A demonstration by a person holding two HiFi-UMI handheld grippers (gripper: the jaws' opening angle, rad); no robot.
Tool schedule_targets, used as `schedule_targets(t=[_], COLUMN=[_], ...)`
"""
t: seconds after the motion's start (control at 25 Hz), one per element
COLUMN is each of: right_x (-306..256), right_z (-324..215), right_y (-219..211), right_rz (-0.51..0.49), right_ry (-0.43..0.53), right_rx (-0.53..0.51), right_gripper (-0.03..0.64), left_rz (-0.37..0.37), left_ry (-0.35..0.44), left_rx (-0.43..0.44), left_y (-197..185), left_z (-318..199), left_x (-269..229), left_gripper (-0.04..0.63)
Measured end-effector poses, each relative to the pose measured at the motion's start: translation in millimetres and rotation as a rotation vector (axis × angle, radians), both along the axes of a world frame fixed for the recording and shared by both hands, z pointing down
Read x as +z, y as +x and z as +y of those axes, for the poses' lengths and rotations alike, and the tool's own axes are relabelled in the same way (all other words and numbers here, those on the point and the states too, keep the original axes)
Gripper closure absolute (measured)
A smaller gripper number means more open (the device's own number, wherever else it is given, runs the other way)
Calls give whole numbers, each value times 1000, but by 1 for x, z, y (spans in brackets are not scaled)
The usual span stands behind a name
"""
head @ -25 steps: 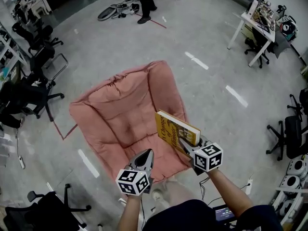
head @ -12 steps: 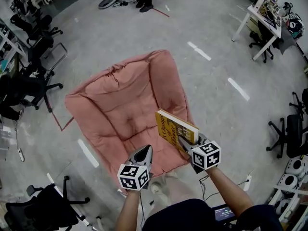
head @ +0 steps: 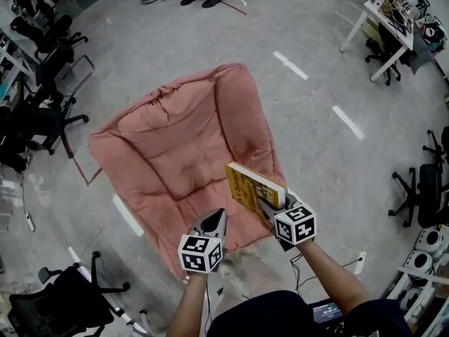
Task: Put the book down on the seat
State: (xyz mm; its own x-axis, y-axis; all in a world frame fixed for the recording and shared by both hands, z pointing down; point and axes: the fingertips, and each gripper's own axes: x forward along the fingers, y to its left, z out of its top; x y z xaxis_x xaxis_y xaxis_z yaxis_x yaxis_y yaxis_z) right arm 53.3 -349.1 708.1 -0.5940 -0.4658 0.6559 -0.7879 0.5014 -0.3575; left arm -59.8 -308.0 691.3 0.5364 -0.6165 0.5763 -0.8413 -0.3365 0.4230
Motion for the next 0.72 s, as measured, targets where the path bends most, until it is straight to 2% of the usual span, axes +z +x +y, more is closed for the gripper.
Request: schedule_targets(t=[0.44, 0.72], right_x=[34, 60], right_z=[4, 10], right_y=[-5, -3], right_rz=[56, 119], right_ry=[-53, -125], right_rx=[-25, -47], right_gripper=[465, 465], left_rz=[-13, -10], left_ry=[9, -23], left_rx=[7, 13], left_y=[3, 7], left_z=[-6, -1], left_x=[17, 31], left_gripper=[591, 591])
